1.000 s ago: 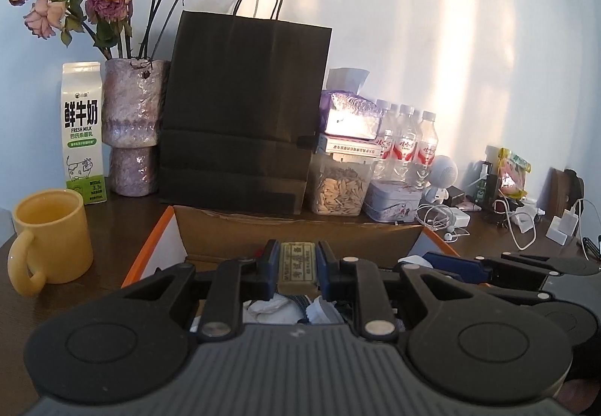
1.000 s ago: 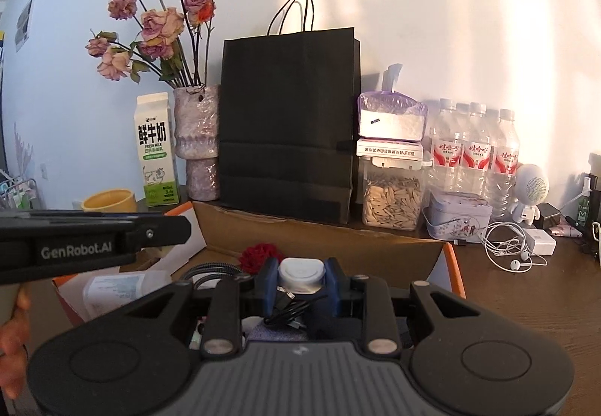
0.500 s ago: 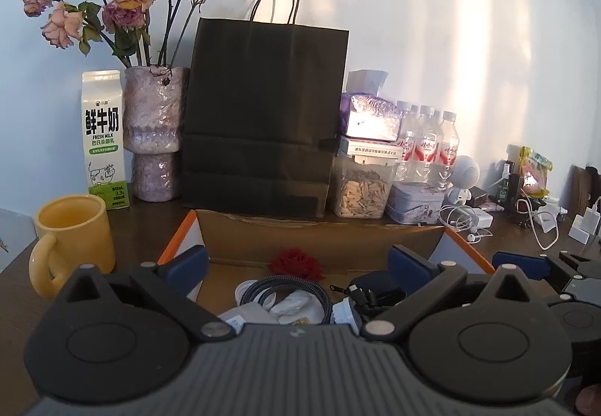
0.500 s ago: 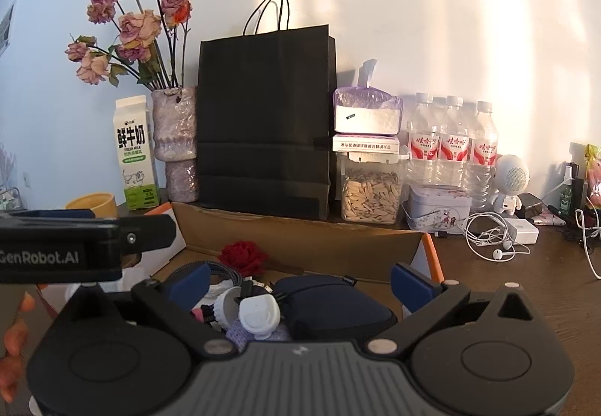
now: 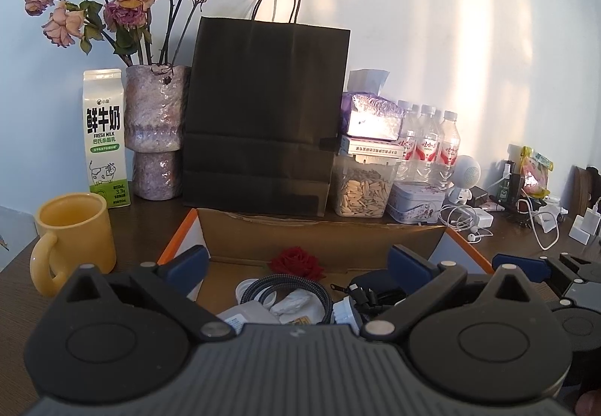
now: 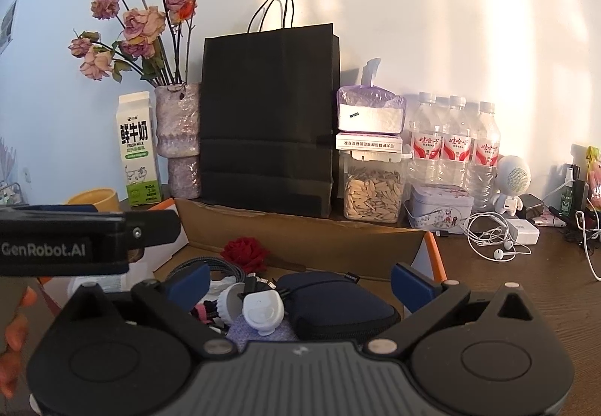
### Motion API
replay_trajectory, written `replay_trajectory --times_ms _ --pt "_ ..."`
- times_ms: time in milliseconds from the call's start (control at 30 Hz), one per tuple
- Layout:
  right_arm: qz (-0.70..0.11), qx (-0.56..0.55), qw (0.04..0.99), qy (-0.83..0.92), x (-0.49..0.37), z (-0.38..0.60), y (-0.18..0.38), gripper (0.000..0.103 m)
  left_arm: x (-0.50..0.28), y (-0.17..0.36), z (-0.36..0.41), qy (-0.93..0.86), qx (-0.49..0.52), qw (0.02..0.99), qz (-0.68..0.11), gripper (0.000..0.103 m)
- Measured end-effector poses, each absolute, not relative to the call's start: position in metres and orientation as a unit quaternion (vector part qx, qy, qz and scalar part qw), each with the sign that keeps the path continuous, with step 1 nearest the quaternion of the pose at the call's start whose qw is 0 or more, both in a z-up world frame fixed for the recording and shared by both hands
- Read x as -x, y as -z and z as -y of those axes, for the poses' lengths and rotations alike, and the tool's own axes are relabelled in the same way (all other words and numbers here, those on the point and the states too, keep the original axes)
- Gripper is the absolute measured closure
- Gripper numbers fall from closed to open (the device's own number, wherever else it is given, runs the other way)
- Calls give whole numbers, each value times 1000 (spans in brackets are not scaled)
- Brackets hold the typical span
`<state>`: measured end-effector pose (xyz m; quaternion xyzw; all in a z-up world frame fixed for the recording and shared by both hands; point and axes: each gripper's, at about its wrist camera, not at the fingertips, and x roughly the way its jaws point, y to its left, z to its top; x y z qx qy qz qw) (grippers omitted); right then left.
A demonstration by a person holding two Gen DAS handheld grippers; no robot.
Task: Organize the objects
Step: 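Withdraw both grippers from the box toward the remaining caps, then grasp a white cap with the right gripper while the left gripper grasps the translucent beige loop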
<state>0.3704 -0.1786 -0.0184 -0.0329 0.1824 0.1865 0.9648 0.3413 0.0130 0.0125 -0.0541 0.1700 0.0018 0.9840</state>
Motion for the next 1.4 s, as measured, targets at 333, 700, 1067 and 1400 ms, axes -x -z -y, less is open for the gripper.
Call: replay_trajectory --times_ms 333,700,1067,1400 --pt "-168 36 964 -202 -350 178 14 0 -322 -21 -16 -12 60 987 -146 0" --pt "-159 49 959 -229 -301 179 18 0 -271 -15 -30 -22 60 986 -157 0" --pt "-217 112 921 -304 -254 155 48 17 -219 8 -49 -42 45 977 -203 0" --pt "-296 121 884 -342 -257 139 71 59 -188 31 -64 -51 38 965 -253 0"
